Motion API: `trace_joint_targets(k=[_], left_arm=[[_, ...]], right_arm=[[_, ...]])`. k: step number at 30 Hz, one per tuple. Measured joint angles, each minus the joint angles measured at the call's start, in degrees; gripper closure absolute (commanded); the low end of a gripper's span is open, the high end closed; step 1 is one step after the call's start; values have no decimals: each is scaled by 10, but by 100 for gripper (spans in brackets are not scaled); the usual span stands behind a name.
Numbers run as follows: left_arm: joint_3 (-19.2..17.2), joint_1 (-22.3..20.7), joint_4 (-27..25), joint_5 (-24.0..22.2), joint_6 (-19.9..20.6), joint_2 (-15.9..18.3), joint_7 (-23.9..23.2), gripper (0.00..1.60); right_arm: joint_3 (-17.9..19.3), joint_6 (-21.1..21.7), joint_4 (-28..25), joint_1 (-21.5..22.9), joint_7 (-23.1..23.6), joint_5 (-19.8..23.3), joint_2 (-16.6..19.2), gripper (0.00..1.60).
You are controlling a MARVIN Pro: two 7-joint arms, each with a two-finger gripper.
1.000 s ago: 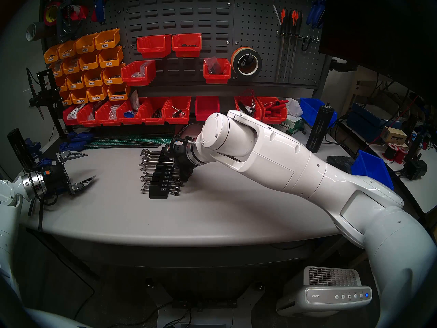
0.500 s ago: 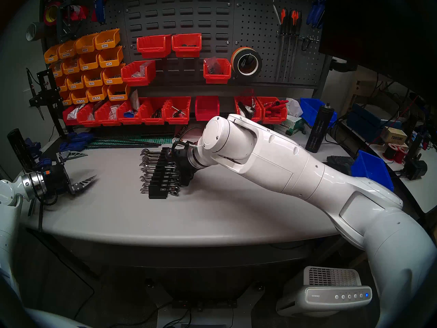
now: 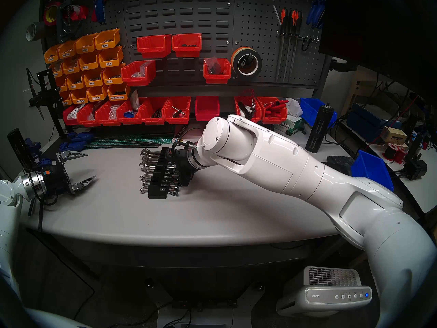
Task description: Put the wrenches on the table into the correct slot in the case
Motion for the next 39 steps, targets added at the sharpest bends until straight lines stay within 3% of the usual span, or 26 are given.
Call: trace_joint_targets(k=[39], left_arm=[[0,0,0,0,0,0,0,0]], right_arm=[[-5,-15,7,0,-8,-7,-5,160]])
